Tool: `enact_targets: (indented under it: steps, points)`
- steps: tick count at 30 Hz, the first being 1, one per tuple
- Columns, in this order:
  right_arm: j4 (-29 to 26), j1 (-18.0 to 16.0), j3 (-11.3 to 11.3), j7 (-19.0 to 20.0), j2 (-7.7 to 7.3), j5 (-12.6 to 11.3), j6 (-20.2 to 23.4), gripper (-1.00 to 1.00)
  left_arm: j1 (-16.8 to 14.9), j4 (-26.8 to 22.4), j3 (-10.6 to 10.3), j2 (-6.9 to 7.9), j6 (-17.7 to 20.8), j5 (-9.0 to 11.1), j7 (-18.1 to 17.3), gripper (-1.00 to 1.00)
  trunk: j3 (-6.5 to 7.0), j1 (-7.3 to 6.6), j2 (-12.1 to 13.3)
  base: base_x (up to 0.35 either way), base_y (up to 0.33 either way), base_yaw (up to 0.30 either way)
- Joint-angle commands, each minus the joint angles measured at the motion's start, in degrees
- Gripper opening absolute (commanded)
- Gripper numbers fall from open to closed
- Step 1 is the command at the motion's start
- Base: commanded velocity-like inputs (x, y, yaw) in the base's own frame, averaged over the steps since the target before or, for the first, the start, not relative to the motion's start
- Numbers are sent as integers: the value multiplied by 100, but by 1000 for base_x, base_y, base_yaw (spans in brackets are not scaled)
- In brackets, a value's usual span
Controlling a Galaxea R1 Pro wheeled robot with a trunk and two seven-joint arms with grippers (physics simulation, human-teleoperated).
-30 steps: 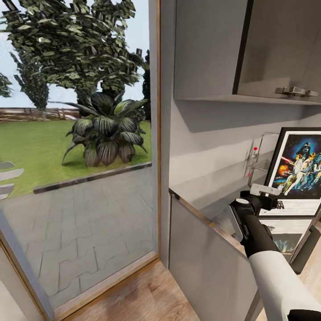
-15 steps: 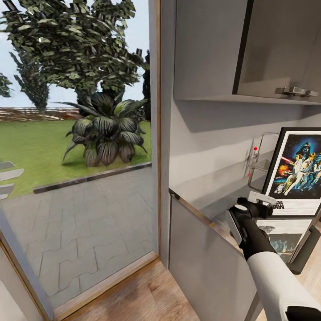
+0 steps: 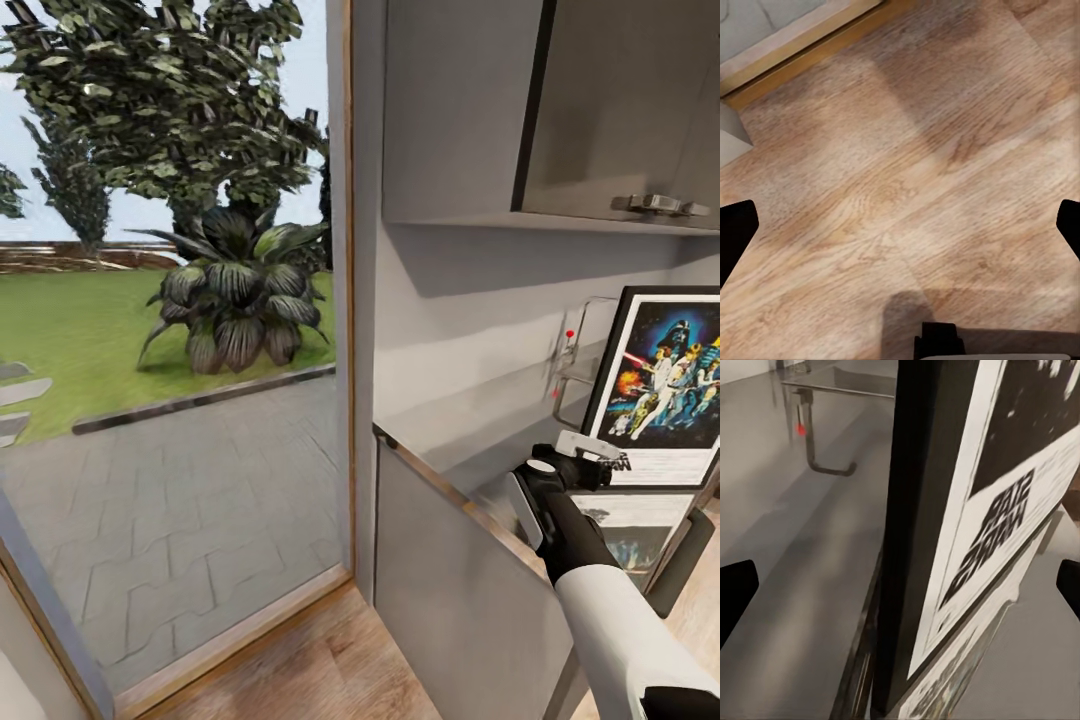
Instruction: Pick up the poster from the kitchen countertop and hang it on one of the wall nails in the kitchen.
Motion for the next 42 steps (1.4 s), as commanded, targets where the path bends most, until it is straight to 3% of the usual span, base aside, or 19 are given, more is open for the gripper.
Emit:
enact_targets:
  steps: [1,42]
  points:
    - [-9,-3,11,-27,-4,-28,41,100,2,-7,5,-1,-9,-2,1,100,-5,0,-3,12,-32,0]
    - [-9,-3,11,-29,-4,-26,32,100,2,-7,5,-1,-9,1,1,100,-5,0,-3,11,-10,0]
